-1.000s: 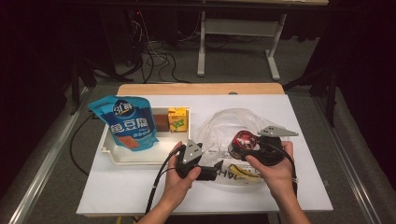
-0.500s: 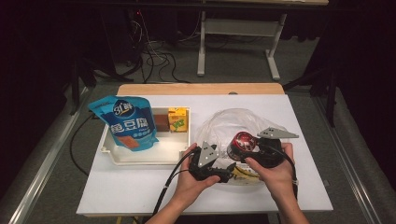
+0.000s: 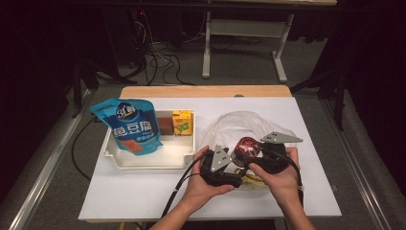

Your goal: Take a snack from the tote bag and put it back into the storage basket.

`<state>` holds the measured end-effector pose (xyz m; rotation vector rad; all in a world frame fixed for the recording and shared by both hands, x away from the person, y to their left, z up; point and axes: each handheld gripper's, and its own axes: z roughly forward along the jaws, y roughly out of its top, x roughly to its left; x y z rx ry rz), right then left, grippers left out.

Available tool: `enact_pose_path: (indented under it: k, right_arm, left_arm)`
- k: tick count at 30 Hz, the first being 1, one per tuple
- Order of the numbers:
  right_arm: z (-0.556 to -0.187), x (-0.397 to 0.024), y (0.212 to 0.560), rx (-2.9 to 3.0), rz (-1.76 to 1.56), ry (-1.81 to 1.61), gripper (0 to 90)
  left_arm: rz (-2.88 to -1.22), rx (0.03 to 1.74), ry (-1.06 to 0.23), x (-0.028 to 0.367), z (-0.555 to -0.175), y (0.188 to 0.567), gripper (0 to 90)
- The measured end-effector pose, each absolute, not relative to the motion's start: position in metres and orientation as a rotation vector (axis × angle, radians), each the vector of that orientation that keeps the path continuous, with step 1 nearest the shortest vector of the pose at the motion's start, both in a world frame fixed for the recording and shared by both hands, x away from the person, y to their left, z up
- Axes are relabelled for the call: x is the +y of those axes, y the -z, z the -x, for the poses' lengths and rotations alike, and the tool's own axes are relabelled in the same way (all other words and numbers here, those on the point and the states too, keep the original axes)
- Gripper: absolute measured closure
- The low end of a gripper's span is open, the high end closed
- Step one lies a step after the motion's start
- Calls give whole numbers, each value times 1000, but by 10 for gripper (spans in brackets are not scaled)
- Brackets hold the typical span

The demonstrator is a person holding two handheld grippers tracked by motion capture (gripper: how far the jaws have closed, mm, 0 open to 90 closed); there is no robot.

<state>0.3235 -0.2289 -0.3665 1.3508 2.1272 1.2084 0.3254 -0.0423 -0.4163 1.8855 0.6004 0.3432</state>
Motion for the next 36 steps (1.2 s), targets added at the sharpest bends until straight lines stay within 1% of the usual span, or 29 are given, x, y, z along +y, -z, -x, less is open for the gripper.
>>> enact_pose_path:
  k: [7, 15, 17, 20, 23, 26, 28, 30, 36]
  right_arm:
    - [-323, -229, 366, 2141, -1357, -1222, 257]
    - [-323, -224, 367, 2194, -1346, -1242, 257]
    - [-323, -223, 368, 2207, -1350, -1246, 257]
    - [-323, -222, 369, 2225, -1337, -1245, 256]
    - [-323, -221, 369, 2229, -1319, -1248, 255]
    - [-324, -221, 370, 2229, -1307, -1271, 252]
    - [-322, -221, 369, 2218, -1291, -1297, 222]
    - [-321, -223, 365, 2211, -1288, -1349, 194]
    - [-315, -230, 356, 2173, -1238, -1404, 180]
  left_arm:
    - [-1896, 574, -349, -49, -326, 417, 150]
    - [-1899, 586, -342, -53, -332, 420, 159]
    - [-1890, 588, -338, -52, -333, 421, 170]
    - [-1879, 584, -316, -50, -335, 421, 223]
    - [-1880, 564, -334, -48, -334, 421, 240]
    - [-1874, 557, -319, -45, -335, 421, 246]
    - [-1868, 559, -297, -42, -336, 421, 248]
    - [-1863, 573, -300, -38, -337, 422, 250]
    - [-1849, 602, -294, -25, -339, 421, 252]
